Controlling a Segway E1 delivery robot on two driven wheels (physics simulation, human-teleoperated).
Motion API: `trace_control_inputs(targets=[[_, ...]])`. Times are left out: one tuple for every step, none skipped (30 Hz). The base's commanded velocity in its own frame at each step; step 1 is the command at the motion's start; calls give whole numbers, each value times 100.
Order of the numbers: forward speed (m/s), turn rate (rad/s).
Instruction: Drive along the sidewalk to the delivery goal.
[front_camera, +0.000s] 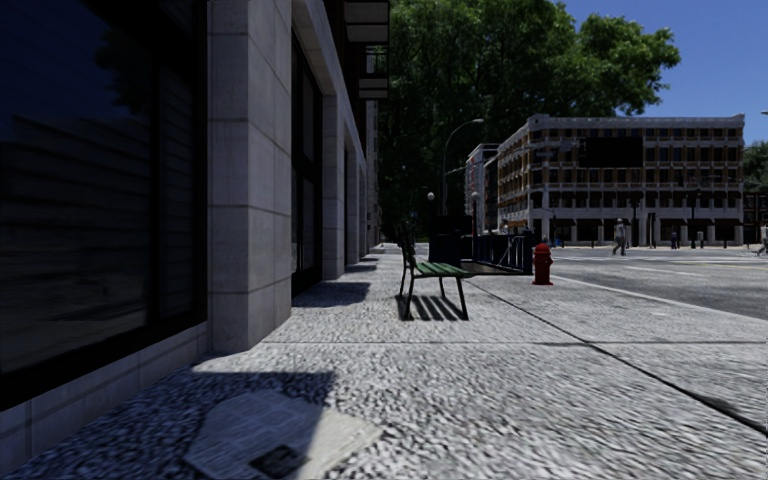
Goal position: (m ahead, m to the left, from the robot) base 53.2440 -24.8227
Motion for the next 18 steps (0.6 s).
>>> trace_control_inputs(targets=[[200, 21], [200, 21], [200, 21], [200, 21], [200, 21], [200, 21], [200, 21], [200, 21], [200, 21], [200, 21], [200, 21], [200, 21], [200, 21], [200, 21], [200, 21], [200, 21], [200, 21], [200, 21]])
